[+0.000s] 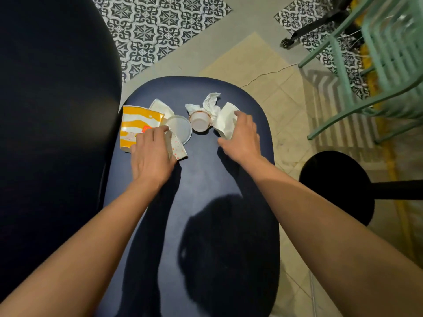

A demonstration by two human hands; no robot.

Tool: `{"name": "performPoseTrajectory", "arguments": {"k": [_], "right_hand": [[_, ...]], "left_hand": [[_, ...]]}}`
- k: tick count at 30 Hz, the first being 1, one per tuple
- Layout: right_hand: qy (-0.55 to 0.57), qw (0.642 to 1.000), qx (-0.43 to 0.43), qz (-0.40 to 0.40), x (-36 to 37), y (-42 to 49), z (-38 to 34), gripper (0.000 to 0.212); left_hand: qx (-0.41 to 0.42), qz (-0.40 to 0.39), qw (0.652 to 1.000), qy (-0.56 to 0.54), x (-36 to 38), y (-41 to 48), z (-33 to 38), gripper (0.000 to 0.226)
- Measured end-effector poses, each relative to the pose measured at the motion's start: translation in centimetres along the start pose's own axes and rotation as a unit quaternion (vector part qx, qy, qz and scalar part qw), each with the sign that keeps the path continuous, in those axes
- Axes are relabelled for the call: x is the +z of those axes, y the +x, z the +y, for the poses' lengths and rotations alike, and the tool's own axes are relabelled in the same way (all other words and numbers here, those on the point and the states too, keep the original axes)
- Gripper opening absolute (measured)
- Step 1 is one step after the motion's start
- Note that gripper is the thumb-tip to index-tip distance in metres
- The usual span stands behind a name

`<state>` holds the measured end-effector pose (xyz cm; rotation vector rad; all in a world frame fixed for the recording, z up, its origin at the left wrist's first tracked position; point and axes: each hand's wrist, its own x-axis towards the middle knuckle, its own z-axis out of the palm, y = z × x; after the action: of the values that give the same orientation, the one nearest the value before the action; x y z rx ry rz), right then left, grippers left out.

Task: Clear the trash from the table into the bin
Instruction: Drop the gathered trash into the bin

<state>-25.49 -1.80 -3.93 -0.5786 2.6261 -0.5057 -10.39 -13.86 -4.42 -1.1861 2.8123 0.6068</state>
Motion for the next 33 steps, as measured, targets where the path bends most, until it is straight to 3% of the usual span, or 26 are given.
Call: {"name": "performPoseTrajectory", "arguments": {"k": [8,17,24,28,33], "right_hand": [[-0.02,0.998,0.021,-0.047,1.2,3.5,1.2,0.108],[0.006,0.998,0.047,-0.032,2.8,1.6,1.5,0.104],[0.015,0.996,0.038,-0.076,3.1,-2.0,2.1,0.103],[0.036,0.995,0.02,-0.093,2.7,-5.1,2.9,0.105],[0.062,0.991,0.014,-0.116,2.8,-8.9,4.0,0.113]], "left_hand": [[0.005,-0.033,0.998,0.049,1.2,1.9,0.2,0.059],[-0.004,-0.043,0.999,0.032,1.1,1.7,-0.1,0.065],[0.024,-0.087,0.996,-0.021,1.6,0.5,-0.2,0.035],[0.044,-0.088,0.995,-0.021,1.3,-1.3,0.8,0.031],[0.005,-0.104,0.993,-0.063,1.8,-4.5,1.6,0.03]]}}
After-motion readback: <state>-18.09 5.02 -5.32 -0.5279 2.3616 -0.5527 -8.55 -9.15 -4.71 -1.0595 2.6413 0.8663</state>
